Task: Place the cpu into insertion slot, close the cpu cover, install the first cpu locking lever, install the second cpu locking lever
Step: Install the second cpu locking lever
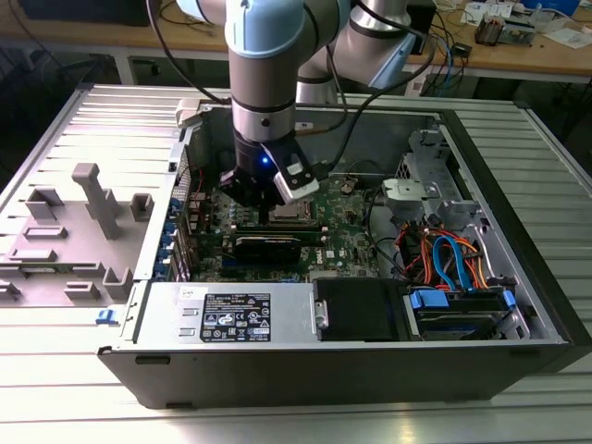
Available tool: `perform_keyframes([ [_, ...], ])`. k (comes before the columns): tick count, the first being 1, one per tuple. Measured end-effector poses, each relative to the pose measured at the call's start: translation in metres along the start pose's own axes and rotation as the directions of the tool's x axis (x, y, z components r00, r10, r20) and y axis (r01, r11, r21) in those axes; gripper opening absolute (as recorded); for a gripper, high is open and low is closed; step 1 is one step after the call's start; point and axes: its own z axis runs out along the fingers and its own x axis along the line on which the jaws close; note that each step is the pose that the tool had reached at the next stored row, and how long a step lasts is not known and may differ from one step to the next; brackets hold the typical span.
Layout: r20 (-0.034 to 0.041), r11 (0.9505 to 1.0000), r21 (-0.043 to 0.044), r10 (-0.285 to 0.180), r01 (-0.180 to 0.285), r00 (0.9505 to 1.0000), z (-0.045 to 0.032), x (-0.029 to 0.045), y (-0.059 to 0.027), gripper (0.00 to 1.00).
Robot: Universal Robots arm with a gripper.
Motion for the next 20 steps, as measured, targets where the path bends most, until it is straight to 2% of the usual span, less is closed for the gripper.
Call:
perform_keyframes([
  [12,-0.0003,1.0,0.0001,-0.009,0.009,1.0,0.008,0.002,-0.0001,0.11],
  [20,-0.0005,0.9998,0.0,-0.019,0.019,0.9998,0.01,0.0034,0.0009,0.11],
])
